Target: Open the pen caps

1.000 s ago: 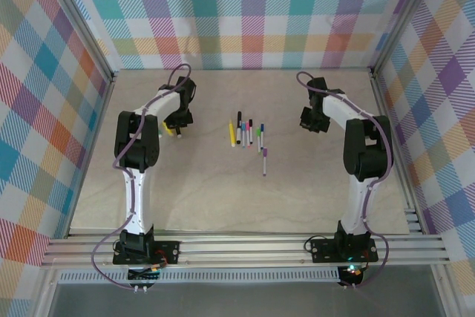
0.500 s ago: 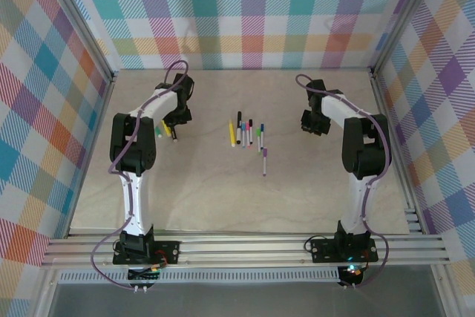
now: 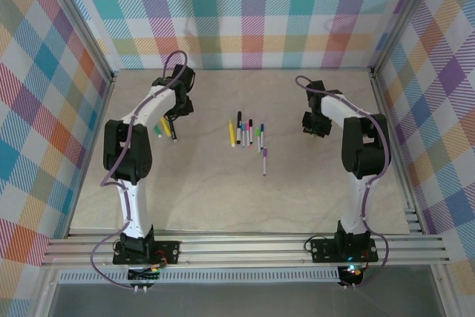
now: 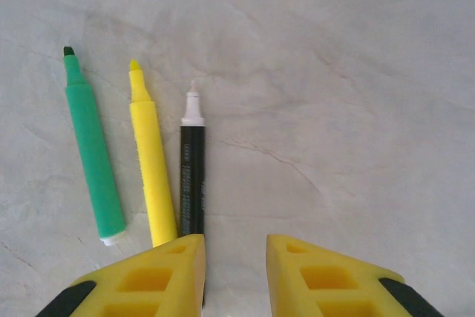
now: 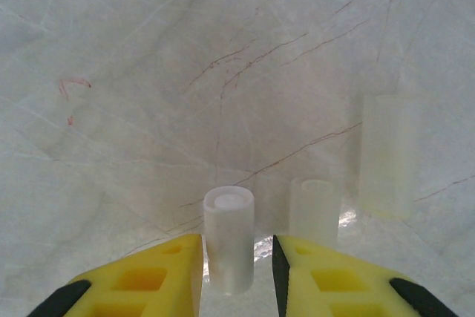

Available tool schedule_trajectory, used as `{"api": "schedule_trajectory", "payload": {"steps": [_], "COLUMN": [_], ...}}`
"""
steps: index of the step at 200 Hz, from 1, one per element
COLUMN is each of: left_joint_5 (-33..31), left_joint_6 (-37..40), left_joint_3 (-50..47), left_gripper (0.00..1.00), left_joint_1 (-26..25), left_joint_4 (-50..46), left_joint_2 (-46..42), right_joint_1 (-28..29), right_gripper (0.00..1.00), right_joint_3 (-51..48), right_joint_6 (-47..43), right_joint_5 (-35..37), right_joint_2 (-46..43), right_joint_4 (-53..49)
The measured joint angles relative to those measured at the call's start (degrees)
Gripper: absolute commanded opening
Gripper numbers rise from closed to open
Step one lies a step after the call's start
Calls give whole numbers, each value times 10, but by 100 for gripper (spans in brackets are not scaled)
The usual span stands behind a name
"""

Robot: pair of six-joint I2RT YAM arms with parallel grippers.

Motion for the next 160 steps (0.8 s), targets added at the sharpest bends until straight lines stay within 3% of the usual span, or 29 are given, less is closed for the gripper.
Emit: {"api": "schedule_trajectory", "payload": {"steps": [14, 33, 59, 87, 124, 160], "left_joint_5": [0, 7, 20, 34, 35, 35], "left_joint_6": [-3, -17, -48, -88, -120, -135], "left_joint_3": [-15, -50, -131, -193, -173, -120], "left_gripper": [29, 37, 40, 41, 41, 40], "left_joint_1": [-18, -47, -92, -143, -188, -195], "left_joint_4": [10, 31, 84, 134, 167, 177], "left_joint_2": [-24, -57, -101, -113, -71, 0], "right_joint_1": [0, 1, 7, 33, 65, 66], "right_gripper": [33, 33, 41, 44, 44, 43], "right_joint_3": [-3, -16, -71, -144, -197, -209], "right_joint_6": [0, 0, 2, 11, 17, 17], "right_joint_5": [-1, -15, -61, -119, -168, -177], "right_joint_2": [-10, -50, -160, -273, -300, -300], "right_joint_4": [-1, 1, 30, 67, 93, 98]}}
